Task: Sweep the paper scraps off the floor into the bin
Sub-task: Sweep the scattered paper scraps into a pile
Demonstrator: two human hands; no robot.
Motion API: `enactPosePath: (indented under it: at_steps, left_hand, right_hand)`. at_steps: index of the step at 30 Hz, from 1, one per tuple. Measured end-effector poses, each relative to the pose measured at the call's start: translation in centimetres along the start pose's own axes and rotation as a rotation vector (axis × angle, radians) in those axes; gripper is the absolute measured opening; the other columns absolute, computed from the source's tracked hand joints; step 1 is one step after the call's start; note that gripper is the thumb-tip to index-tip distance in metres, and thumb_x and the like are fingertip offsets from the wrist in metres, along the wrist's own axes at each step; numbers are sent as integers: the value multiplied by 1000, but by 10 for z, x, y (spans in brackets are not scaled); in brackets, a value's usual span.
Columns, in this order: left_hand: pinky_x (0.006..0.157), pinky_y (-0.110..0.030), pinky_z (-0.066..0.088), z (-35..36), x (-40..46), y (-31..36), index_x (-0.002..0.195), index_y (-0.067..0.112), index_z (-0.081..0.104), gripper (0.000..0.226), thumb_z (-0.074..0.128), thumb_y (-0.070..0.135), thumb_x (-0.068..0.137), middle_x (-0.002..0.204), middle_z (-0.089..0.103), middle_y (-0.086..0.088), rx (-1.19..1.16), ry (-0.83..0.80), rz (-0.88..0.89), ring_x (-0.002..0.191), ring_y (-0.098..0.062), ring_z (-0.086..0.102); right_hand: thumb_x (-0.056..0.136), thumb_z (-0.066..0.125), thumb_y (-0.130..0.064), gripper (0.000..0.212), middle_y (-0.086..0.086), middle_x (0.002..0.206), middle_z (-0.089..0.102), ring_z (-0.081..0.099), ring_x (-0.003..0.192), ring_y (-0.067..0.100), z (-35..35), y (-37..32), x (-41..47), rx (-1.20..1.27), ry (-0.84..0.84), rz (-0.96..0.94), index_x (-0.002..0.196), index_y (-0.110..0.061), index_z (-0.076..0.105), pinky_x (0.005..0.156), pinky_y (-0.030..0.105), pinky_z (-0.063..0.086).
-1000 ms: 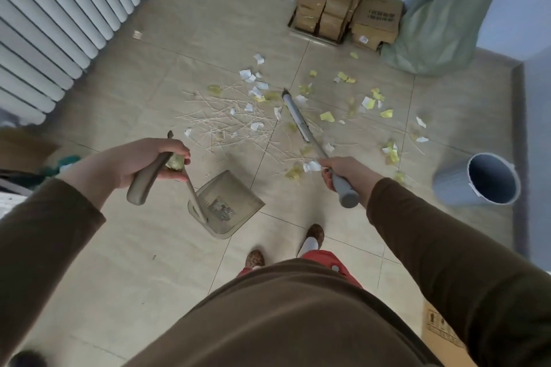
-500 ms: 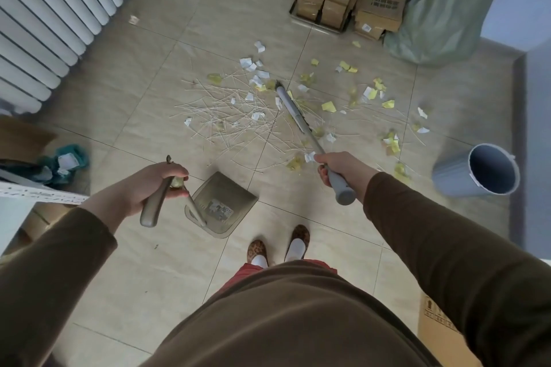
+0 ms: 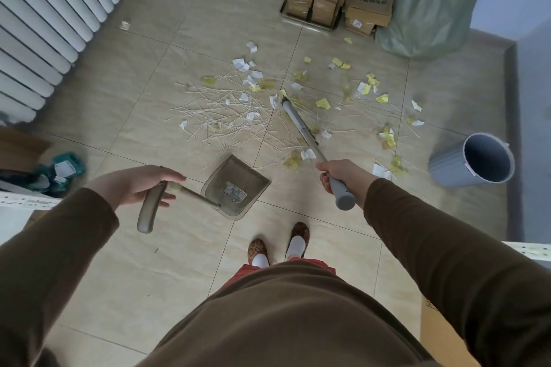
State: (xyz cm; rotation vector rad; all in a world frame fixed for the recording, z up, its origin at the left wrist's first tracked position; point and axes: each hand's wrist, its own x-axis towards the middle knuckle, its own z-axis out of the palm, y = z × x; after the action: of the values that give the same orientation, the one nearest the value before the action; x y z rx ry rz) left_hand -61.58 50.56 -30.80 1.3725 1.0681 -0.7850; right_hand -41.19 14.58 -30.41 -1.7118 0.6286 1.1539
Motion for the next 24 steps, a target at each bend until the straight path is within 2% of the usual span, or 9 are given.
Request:
enactPosePath:
  at_steps: [3, 5, 6, 8, 10, 13, 17, 22, 24]
  left_hand:
    - [90, -41, 48, -1, 0, 18, 115, 3, 65, 57, 79, 43, 78, 118, 67, -19, 210, 116, 9, 107, -35, 63]
    - [79, -37, 47, 3, -4, 32, 111, -3, 63, 52, 76, 39, 83, 112, 66, -22, 288, 227, 88, 90, -32, 62]
    - [81, -39, 47, 7, -6, 40, 113, -4, 62, 51, 74, 38, 85, 113, 64, -23, 344, 288, 117, 92, -32, 61]
    - [96, -43, 44, 14, -10, 53, 127, -2, 59, 57, 72, 39, 88, 129, 60, -21, 488, 400, 167, 115, -37, 58]
    - [103, -42, 40, 22, -10, 65, 135, 4, 57, 60, 70, 41, 89, 140, 56, -16, 524, 443, 249, 126, -35, 54]
    - [105, -41, 41, 40, -5, 84, 135, 9, 58, 57, 66, 43, 90, 143, 56, -12, 527, 418, 353, 127, -32, 54]
    - [105, -43, 43, 83, 4, 108, 134, 9, 59, 52, 65, 40, 92, 141, 57, -12, 546, 317, 419, 123, -31, 56]
    - [101, -40, 42, 140, 20, 132, 133, 12, 60, 51, 65, 40, 92, 142, 56, -11, 611, 202, 452, 126, -31, 54]
    - [103, -41, 44, 163, 26, 141, 133, 11, 60, 49, 64, 39, 92, 141, 57, -11, 655, 158, 464, 125, -31, 54]
  right_hand:
    - [97, 62, -21, 20, 1, 57, 45, 41, 29, 5, -2, 3, 0, 2, 6, -10, 84, -9, 51, 33, 14, 40]
    - [97, 62, -22, 20, 1, 57, 46, 41, 30, 5, -3, 6, -1, 2, 6, -15, 86, -9, 52, 33, 15, 40]
    - [97, 62, -23, 21, 1, 58, 46, 42, 30, 5, -4, 7, -1, 11, 5, -17, 86, -9, 51, 33, 15, 40]
    - [97, 62, -27, 23, 2, 60, 48, 43, 31, 5, -7, 10, -1, 27, 9, -17, 87, -9, 52, 33, 15, 41]
    - [96, 62, -33, 27, 2, 63, 50, 45, 33, 5, -11, 13, 0, 56, 15, -16, 93, -9, 52, 34, 16, 42]
    - [98, 58, -35, 27, 3, 66, 51, 46, 35, 6, -20, 19, 1, 106, 46, -26, 94, -9, 52, 35, 17, 43]
    - [102, 47, -20, 17, 5, 67, 49, 45, 45, 9, -37, 27, -3, 161, 96, -41, 93, -6, 50, 33, 16, 40]
    - [97, 52, -8, 10, 12, 73, 59, 60, 58, 19, -68, 54, -10, 299, 110, -56, 92, 0, 53, 41, 22, 53]
    - [94, 50, 1, 6, 15, 76, 60, 59, 58, 20, -90, 62, -10, 344, 107, -31, 88, 1, 53, 41, 22, 53]
